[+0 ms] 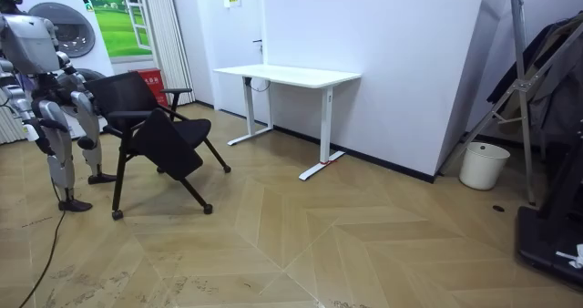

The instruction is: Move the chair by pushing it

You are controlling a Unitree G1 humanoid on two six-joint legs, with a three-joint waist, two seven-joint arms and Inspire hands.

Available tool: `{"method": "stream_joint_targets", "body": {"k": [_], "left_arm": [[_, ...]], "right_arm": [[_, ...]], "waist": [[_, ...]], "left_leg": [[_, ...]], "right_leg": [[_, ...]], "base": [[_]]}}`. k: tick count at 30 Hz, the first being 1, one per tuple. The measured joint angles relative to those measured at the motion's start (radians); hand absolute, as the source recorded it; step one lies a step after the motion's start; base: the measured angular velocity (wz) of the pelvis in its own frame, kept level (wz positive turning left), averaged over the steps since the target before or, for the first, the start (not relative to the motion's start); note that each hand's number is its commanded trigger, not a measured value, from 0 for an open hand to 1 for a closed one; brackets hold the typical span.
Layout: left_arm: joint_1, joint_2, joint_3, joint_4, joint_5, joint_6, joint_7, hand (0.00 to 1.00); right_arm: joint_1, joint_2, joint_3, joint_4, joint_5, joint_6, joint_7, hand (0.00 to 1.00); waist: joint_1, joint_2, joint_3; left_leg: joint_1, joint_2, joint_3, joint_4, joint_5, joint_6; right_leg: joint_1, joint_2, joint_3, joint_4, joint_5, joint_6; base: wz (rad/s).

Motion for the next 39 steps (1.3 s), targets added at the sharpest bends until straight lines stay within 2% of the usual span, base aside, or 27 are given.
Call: {"method": "stream_joint_targets", "body": {"k": [9, 17, 25, 28, 30, 33, 36, 39], "left_arm": [[0.003, 0.0, 0.002, 0.001, 0.005, -0.021, 0.012, 0.0], [0.006, 0.0, 0.001, 0.0, 0.003, -0.024, 0.028, 0.0], [0.01, 0.0, 0.01, -0.002, -0.006, -0.025, 0.084, 0.0], [0.03, -0.001, 0.052, -0.031, -0.005, -0.025, 0.101, 0.0], [0.041, 0.001, 0.1, -0.05, -0.003, -0.025, 0.145, 0.0], [0.043, 0.012, 0.146, -0.062, 0.009, -0.025, 0.212, 0.0], [0.041, 0.022, 0.162, -0.069, 0.014, -0.025, 0.275, 0.0], [0.036, 0.026, 0.187, -0.072, 0.059, -0.025, 0.337, 0.0]], "right_arm": [[0.0, 0.0, -0.001, 0.001, 0.02, -0.009, 0.0, 0.0], [-0.001, -0.001, 0.0, 0.002, 0.016, -0.009, -0.007, 0.0], [0.004, -0.003, 0.0, 0.001, 0.011, -0.009, -0.047, 0.0], [0.012, -0.004, -0.014, -0.002, 0.003, -0.011, -0.049, 0.0], [0.015, -0.006, -0.044, -0.002, 0.004, -0.01, -0.053, 0.0], [0.014, -0.014, -0.069, -0.002, 0.001, -0.01, -0.058, 0.0], [0.012, -0.015, -0.079, -0.002, 0.003, -0.012, -0.058, 0.0], [0.01, -0.022, -0.088, 0.0, 0.002, -0.011, -0.058, 0.0]], "waist": [[0.0, -0.004, -0.0009], [0.001, -0.002, 0.0003], [0.001, 0.0, 0.001], [0.002, 0.003, 0.0011], [0.002, 0.009, -0.0026], [0.003, 0.012, 0.0032], [0.0, 0.016, 0.0043], [-0.001, 0.028, 0.001]], "left_leg": [[0.0, 0.0, 0.001, -0.001, 0.0, 0.0], [0.002, 0.0, 0.004, 0.0, 0.0, 0.0], [0.003, 0.0, 0.004, 0.0, 0.0, 0.0], [0.009, 0.0, 0.004, -0.003, 0.0, 0.0], [0.01, 0.0, 0.003, -0.002, 0.0, 0.0], [0.024, 0.0, 0.004, -0.003, 0.0, 0.0], [0.029, 0.0, 0.004, -0.003, 0.0, 0.0], [0.027, 0.0, 0.003, -0.003, -0.001, 0.001]], "right_leg": [[-0.001, 0.0, 0.001, 0.0, 0.0, 0.0], [0.0, 0.0, 0.002, 0.002, 0.0, 0.0], [0.001, 0.0, 0.002, 0.002, 0.0, 0.0], [0.006, 0.0, 0.002, 0.0, 0.0, 0.0], [0.01, 0.0, 0.003, 0.0, 0.0, 0.0], [0.022, 0.0, 0.003, 0.0, 0.0, 0.0], [0.027, 0.0, 0.001, 0.001, 0.0, 0.0], [0.026, 0.0, 0.0, 0.003, 0.0, 0.0]], "base": [[0.0], [0.0], [0.0], [0.0], [0.0], [0.0], [0.0], [0.0]]}}
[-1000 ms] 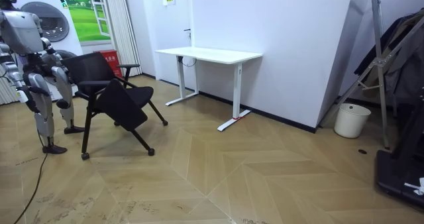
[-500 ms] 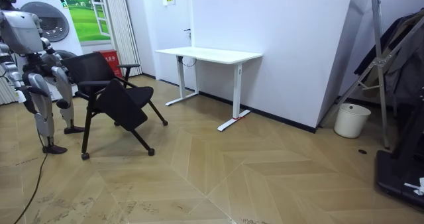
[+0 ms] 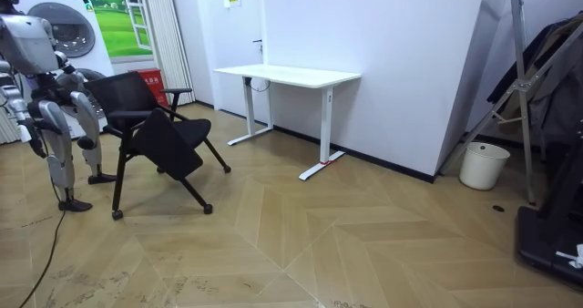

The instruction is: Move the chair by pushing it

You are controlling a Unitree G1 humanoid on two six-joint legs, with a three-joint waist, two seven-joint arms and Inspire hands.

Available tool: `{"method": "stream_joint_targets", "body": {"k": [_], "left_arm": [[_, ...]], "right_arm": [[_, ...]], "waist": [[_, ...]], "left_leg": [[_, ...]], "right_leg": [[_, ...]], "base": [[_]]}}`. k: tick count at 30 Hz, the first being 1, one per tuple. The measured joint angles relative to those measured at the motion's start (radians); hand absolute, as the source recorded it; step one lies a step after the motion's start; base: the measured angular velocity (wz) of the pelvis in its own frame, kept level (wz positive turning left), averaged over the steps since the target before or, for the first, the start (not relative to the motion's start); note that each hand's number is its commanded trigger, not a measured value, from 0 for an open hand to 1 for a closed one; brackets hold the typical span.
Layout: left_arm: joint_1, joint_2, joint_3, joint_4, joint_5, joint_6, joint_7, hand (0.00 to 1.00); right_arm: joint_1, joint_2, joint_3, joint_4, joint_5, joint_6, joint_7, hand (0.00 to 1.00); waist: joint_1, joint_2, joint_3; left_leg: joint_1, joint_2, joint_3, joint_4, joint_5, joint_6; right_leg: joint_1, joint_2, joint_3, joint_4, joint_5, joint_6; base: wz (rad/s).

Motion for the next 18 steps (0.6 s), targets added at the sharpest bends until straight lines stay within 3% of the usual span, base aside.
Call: {"method": "stream_joint_targets", "body": {"k": [7, 9, 12, 16, 17, 18], "left_arm": [[-0.01, 0.028, 0.053, -0.131, 0.131, 0.004, 0.14, 0.0], [-0.024, 0.031, 0.059, -0.191, 0.203, 0.004, 0.182, 0.0], [-0.035, 0.044, 0.059, -0.286, 0.313, -0.002, 0.228, 0.0], [-0.067, 0.05, 0.058, -0.343, 0.426, -0.002, 0.255, 0.0], [-0.067, 0.05, 0.057, -0.384, 0.45, 0.0, 0.255, 0.0], [-0.067, 0.05, 0.057, -0.443, 0.478, 0.003, 0.255, 0.0]], "right_arm": [[0.012, -0.029, -0.009, -0.001, -0.034, 0.001, -0.02, 0.0], [0.012, -0.027, -0.023, -0.001, -0.039, 0.0, -0.021, 0.0], [0.012, -0.028, -0.028, -0.001, -0.073, -0.003, -0.021, 0.0], [0.008, -0.028, -0.026, -0.001, -0.072, -0.009, -0.004, 0.0], [0.007, -0.027, -0.027, -0.001, -0.072, -0.009, 0.006, 0.0], [0.009, -0.027, -0.027, -0.001, -0.072, -0.01, 0.011, 0.0]], "waist": [[-0.003, 0.023, 0.0018], [-0.002, 0.032, -0.0035], [-0.002, 0.04, -0.0053], [0.0, 0.042, -0.0065], [-0.003, 0.046, -0.0093], [-0.006, 0.041, -0.0061]], "left_leg": [[-0.003, 0.0, -0.004, -0.002, -0.001, 0.001], [-0.003, 0.0, -0.003, -0.002, -0.001, 0.002], [-0.003, 0.0, -0.002, -0.003, -0.001, 0.002], [-0.001, 0.0, 0.001, -0.004, -0.001, 0.002], [-0.003, 0.0, 0.0, -0.003, -0.001, 0.002], [-0.005, 0.0, 0.0, -0.003, -0.001, 0.002]], "right_leg": [[0.0, 0.0, -0.002, 0.001, 0.0, 0.0], [-0.002, 0.0, -0.002, 0.001, 0.0, 0.0], [-0.004, 0.001, 0.0, 0.0, 0.0, 0.0], [-0.005, 0.001, 0.005, 0.001, 0.0, 0.0], [-0.006, 0.001, 0.005, 0.001, 0.0, 0.0], [-0.007, 0.001, 0.004, 0.0, 0.0, 0.0]], "base": [[0.02], [0.0], [-0.01], [-0.03], [0.0], [0.0]]}}
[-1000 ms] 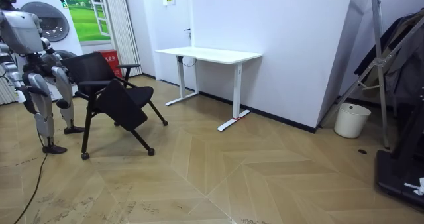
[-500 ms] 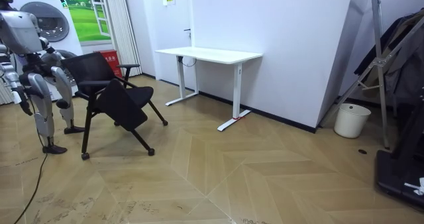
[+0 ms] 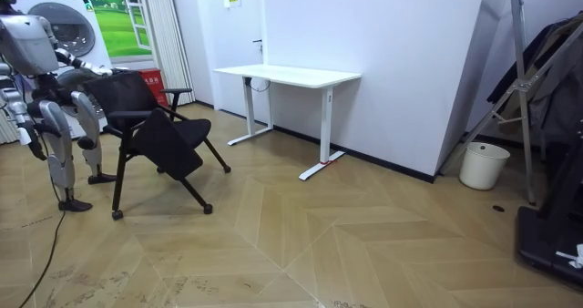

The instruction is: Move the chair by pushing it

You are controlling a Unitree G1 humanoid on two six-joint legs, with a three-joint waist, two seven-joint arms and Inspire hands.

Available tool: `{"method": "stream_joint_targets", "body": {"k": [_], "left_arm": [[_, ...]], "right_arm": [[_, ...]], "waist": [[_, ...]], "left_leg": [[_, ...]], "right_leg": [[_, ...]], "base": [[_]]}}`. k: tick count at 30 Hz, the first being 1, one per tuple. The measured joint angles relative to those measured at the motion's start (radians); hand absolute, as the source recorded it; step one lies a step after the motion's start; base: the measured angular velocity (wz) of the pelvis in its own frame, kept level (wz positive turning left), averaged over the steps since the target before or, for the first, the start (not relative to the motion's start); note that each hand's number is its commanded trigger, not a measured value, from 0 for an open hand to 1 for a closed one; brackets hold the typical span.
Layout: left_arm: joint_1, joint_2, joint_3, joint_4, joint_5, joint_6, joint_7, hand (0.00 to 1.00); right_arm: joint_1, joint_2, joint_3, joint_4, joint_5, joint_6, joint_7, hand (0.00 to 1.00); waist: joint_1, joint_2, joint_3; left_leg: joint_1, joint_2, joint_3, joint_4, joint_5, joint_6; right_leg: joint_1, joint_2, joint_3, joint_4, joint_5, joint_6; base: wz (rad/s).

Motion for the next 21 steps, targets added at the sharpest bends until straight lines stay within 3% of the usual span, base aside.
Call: {"method": "stream_joint_targets", "body": {"k": [6, 9, 11, 16, 21], "left_arm": [[-0.017, 0.002, -0.004, -0.163, 0.23, 0.002, 0.011, 0.0], [-0.017, 0.018, -0.024, -0.262, 0.263, 0.002, 0.011, 0.0], [-0.022, 0.028, -0.039, -0.275, 0.29, 0.005, 0.009, 0.0], [-0.043, 0.027, -0.113, -0.275, 0.442, 0.033, -0.01, 0.0], [-0.043, 0.024, -0.204, -0.28, 0.546, 0.063, -0.074, 0.0]], "right_arm": [[-0.001, -0.001, -0.001, 0.0, -0.004, -0.004, 0.023, 0.0], [-0.005, -0.002, -0.001, 0.0, -0.001, -0.008, 0.038, 0.0], [-0.007, -0.002, -0.002, 0.0, 0.0, -0.01, 0.039, 0.0], [-0.013, -0.002, 0.0, 0.002, 0.002, -0.009, 0.037, 0.0], [-0.02, -0.001, 0.005, 0.004, 0.005, -0.01, 0.036, 0.0]], "waist": [[-0.008, -0.001, 0.0021], [-0.022, 0.001, 0.0011], [-0.03, 0.006, -0.0005], [-0.039, 0.016, 0.0041], [-0.052, 0.022, 0.0072]], "left_leg": [[-0.003, 0.0, 0.001, -0.002, 0.0, 0.0], [-0.007, 0.0, 0.001, -0.002, 0.0, 0.0], [-0.004, 0.0, 0.0, -0.002, 0.0, 0.0], [-0.003, -0.001, 0.001, -0.002, 0.0, 0.0], [-0.01, -0.001, 0.01, -0.004, 0.0, 0.0]], "right_leg": [[-0.004, 0.0, 0.005, -0.002, 0.0, 0.0], [-0.007, 0.0, 0.005, -0.001, 0.0, 0.0], [0.001, 0.0, 0.006, -0.002, 0.0, 0.0], [-0.005, 0.0, 0.011, -0.003, 0.0, -0.001], [-0.019, 0.0, 0.021, -0.002, 0.0, 0.0]], "base": [[-0.02], [0.0], [-0.02], [-0.02], [-0.04]]}}
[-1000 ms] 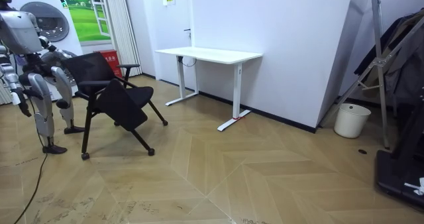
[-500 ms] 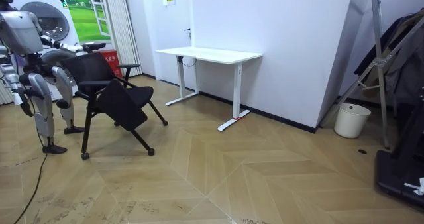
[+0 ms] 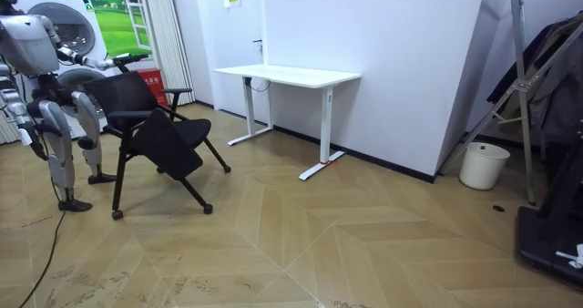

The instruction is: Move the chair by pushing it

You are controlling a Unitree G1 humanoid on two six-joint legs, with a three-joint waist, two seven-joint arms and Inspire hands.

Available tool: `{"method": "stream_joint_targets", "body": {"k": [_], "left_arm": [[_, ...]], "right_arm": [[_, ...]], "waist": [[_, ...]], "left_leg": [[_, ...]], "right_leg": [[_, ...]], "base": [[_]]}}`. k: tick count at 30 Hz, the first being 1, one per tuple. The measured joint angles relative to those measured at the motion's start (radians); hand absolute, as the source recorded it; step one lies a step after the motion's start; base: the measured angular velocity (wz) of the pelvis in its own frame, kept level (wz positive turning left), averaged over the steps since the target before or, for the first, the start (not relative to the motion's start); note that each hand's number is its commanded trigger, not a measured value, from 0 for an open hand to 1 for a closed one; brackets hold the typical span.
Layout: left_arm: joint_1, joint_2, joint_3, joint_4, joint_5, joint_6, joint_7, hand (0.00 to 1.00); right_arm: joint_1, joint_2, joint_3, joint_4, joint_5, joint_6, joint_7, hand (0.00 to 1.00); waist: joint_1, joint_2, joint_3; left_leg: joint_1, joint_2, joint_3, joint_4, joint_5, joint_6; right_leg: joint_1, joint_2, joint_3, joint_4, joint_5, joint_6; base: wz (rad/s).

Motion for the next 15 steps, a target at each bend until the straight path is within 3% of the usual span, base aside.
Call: {"method": "stream_joint_targets", "body": {"k": [4, 9, 15], "left_arm": [[0.0, -0.001, -0.039, -0.003, 0.02, 0.0, -0.026, 0.0], [0.0, 0.0, -0.09, -0.046, 0.018, -0.001, -0.051, 0.0], [0.0, 0.01, -0.155, -0.158, 0.022, 0.0, -0.091, 0.0]], "right_arm": [[-0.003, 0.002, 0.008, 0.0, 0.001, -0.003, 0.011, 0.0], [-0.011, 0.008, 0.038, 0.009, 0.018, -0.012, 0.021, 0.0], [-0.016, 0.008, 0.05, 0.011, 0.038, -0.011, 0.022, 0.0]], "waist": [[-0.015, -0.003, -0.0007], [-0.028, -0.018, 0.0065], [-0.027, -0.02, 0.0021]], "left_leg": [[-0.004, 0.0, 0.007, 0.0, 0.0, 0.0], [-0.005, 0.0, 0.013, 0.0, 0.0, 0.0], [-0.005, 0.0, 0.015, 0.0, 0.0, 0.0]], "right_leg": [[0.0, 0.0, 0.007, 0.002, 0.0, 0.0], [-0.001, 0.0, 0.015, 0.001, 0.0, 0.0], [-0.003, 0.001, 0.016, -0.001, 0.0, 0.0]], "base": [[-0.04], [-0.03], [0.0]]}}
